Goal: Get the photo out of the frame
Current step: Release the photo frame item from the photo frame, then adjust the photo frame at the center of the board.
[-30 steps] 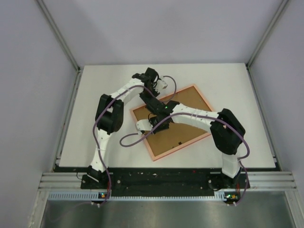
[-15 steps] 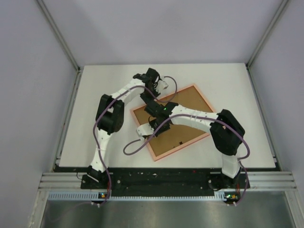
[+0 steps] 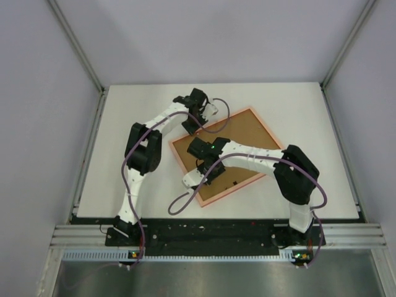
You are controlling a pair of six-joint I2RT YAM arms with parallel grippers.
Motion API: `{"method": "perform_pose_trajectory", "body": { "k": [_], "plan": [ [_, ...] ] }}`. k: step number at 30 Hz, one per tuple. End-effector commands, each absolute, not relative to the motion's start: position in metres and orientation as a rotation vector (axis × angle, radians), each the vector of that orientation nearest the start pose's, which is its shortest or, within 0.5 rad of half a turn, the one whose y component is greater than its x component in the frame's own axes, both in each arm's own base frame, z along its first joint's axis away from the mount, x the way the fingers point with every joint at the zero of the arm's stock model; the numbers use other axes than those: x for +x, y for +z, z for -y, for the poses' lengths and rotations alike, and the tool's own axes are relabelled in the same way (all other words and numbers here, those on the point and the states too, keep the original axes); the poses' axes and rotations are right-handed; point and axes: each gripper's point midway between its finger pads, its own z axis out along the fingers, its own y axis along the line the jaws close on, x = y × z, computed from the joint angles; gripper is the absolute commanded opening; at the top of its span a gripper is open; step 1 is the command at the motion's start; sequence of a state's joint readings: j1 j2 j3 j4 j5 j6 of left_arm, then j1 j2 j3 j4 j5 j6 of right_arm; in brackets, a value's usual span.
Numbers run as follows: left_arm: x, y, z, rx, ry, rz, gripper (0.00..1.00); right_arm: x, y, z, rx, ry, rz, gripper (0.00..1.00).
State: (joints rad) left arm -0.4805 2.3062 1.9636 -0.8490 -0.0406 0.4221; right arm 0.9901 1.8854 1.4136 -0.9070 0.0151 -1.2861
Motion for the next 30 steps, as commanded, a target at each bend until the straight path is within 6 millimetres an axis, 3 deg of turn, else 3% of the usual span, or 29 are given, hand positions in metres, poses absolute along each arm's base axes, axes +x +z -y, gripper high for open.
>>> {"method": "perform_pose_trajectory", "body": {
  "k": [1, 4, 7, 13, 25, 30],
  "plan": [
    [0.48, 0.046, 0.208, 1.14, 0.077, -2.443, 0.29, 0.252, 0.087, -0.302, -2.645, -0.151, -1.193, 0.0],
    [0.479, 0.053, 0.21, 1.129, 0.058, -2.436, 0.29, 0.267, 0.1, -0.306, -2.558, -0.177, -1.254, 0.0],
    [0.474, 0.057, 0.215, 1.12, 0.015, -2.436, 0.29, 0.279, 0.12, -0.308, -2.442, -0.099, -1.35, 0.0],
    [0.461, 0.064, 0.224, 1.107, -0.088, -2.437, 0.3, 0.3, 0.156, -0.286, -2.195, 0.043, -1.538, 0.0],
    [0.449, 0.065, 0.229, 1.088, -0.165, -2.453, 0.54, 0.325, 0.168, -0.219, -1.817, 0.085, -1.801, 0.0],
    [0.447, 0.071, 0.229, 1.086, -0.171, -2.441, 0.58, 0.334, 0.172, -0.191, -1.703, 0.086, -1.865, 0.0]
  ]
}}
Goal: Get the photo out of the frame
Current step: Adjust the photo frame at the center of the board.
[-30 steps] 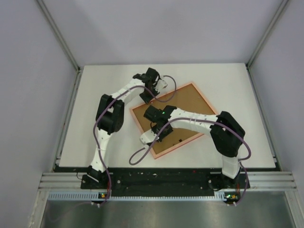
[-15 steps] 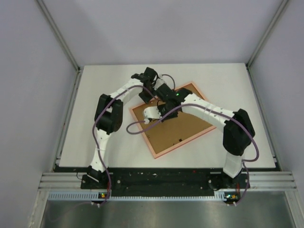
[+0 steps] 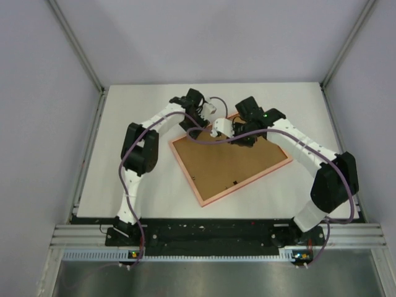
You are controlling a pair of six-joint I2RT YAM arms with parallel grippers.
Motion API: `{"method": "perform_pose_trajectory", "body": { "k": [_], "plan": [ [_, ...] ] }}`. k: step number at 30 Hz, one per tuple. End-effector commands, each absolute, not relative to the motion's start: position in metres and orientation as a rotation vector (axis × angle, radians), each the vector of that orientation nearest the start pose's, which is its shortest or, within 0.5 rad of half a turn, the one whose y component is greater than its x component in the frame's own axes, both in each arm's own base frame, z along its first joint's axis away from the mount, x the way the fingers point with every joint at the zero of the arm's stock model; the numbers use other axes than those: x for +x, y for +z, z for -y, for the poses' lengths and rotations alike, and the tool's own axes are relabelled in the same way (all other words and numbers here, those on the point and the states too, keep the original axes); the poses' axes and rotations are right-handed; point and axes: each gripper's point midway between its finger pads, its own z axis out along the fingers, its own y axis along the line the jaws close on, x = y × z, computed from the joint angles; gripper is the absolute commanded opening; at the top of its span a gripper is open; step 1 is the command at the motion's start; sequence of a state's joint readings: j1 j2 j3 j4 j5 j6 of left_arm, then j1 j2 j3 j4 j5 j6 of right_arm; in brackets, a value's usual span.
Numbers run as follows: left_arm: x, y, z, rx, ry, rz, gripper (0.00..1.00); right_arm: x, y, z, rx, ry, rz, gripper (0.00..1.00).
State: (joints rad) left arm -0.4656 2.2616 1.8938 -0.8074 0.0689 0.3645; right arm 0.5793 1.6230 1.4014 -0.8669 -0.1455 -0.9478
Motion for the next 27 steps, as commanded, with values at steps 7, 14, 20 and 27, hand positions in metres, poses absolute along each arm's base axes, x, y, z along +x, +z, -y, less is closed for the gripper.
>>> {"method": "perform_pose_trajectory", "body": {
  "k": [7, 14, 20, 27],
  "plan": [
    [0.447, 0.082, 0.228, 1.068, -0.187, -2.416, 0.59, 0.367, 0.158, -0.158, -1.542, -0.016, -1.957, 0.0],
    [0.451, 0.087, 0.221, 1.014, -0.165, -2.41, 0.57, 0.407, 0.161, -0.141, -1.317, 0.012, -2.066, 0.0],
    [0.465, 0.075, 0.213, 0.943, -0.072, -2.435, 0.56, 0.445, 0.158, -0.119, -1.091, 0.021, -2.186, 0.0],
    [0.47, 0.073, 0.22, 0.947, -0.093, -2.43, 0.54, 0.478, 0.14, -0.1, -0.893, 0.063, -2.31, 0.0]
  ]
}}
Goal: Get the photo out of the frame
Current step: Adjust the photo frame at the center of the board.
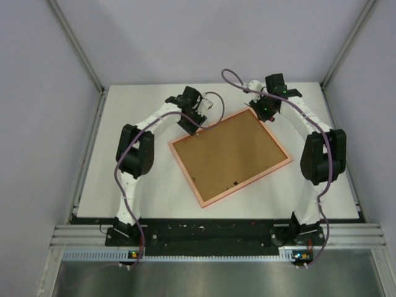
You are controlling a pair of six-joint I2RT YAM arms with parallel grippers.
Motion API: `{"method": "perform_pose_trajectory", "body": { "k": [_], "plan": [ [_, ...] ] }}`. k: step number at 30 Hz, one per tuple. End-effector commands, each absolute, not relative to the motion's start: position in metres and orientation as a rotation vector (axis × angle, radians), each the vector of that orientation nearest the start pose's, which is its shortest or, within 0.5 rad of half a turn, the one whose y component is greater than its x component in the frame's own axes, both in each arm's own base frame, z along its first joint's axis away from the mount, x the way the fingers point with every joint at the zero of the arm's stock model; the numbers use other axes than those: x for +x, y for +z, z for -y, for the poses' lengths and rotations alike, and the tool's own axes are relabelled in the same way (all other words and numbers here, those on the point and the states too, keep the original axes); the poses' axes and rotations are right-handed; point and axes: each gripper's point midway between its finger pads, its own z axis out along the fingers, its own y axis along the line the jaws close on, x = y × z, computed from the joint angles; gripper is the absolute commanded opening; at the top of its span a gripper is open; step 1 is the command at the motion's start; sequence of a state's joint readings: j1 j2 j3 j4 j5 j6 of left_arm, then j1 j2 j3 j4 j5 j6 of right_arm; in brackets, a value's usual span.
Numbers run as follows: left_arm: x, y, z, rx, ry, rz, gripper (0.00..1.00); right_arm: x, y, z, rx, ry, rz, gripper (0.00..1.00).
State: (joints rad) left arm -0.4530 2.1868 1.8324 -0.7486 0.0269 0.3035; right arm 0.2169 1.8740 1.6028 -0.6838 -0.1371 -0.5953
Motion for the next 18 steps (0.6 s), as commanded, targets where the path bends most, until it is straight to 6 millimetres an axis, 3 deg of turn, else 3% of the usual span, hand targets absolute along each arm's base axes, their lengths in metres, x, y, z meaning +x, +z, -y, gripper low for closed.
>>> {"method": "perform_pose_trajectory", "body": {
  "k": [1, 10, 18],
  "plan": [
    [0.47, 0.072, 0.219, 0.948, -0.091, -2.432, 0.53, 0.48, 0.138, -0.1, -0.879, 0.068, -2.322, 0.0],
    [0.456, 0.053, 0.22, 0.947, -0.156, -2.504, 0.45, 0.471, 0.117, -0.119, -0.61, 0.25, -2.532, 0.0],
    [0.441, 0.046, 0.223, 0.947, -0.227, -2.561, 0.39, 0.453, 0.118, -0.138, -0.514, 0.349, -2.585, 0.0]
  ]
}}
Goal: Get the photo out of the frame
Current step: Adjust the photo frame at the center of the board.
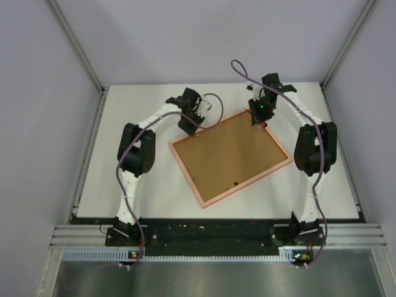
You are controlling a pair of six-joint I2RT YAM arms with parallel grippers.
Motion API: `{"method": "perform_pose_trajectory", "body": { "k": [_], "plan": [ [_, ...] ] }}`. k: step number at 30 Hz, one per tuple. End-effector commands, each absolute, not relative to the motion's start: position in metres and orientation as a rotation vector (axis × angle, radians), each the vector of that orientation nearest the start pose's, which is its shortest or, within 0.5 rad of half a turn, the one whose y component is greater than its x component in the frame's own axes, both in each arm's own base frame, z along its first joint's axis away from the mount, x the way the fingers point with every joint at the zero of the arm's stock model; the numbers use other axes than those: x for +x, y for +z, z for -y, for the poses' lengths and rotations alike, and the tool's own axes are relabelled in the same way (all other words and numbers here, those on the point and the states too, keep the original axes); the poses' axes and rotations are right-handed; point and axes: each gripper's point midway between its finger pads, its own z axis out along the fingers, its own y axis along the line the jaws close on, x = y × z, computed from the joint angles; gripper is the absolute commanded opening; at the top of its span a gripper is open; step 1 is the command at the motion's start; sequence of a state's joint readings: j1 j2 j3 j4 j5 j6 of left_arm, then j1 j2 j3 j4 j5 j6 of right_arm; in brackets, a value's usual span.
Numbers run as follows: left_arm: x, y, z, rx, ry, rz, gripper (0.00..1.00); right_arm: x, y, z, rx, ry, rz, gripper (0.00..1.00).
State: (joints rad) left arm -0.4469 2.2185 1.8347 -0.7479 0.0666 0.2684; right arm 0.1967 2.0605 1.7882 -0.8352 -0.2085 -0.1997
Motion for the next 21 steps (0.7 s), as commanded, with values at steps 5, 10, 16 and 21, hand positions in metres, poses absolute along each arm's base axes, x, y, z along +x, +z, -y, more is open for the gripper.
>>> {"method": "perform_pose_trajectory", "body": {
  "k": [5, 10, 16, 21],
  "plan": [
    [0.426, 0.049, 0.222, 0.925, -0.272, -2.61, 0.36, 0.449, 0.123, -0.138, -0.491, 0.301, -2.584, 0.0],
    [0.408, 0.054, 0.216, 0.88, -0.281, -2.666, 0.38, 0.449, 0.126, -0.126, -0.455, 0.232, -2.586, 0.0],
    [0.437, 0.101, 0.22, 0.84, -0.242, -2.506, 0.6, 0.434, 0.13, -0.112, -0.49, 0.17, -2.584, 0.0],
    [0.475, 0.134, 0.246, 0.915, -0.22, -2.316, 0.64, 0.423, 0.133, -0.093, -0.458, 0.098, -2.585, 0.0]
  ]
}}
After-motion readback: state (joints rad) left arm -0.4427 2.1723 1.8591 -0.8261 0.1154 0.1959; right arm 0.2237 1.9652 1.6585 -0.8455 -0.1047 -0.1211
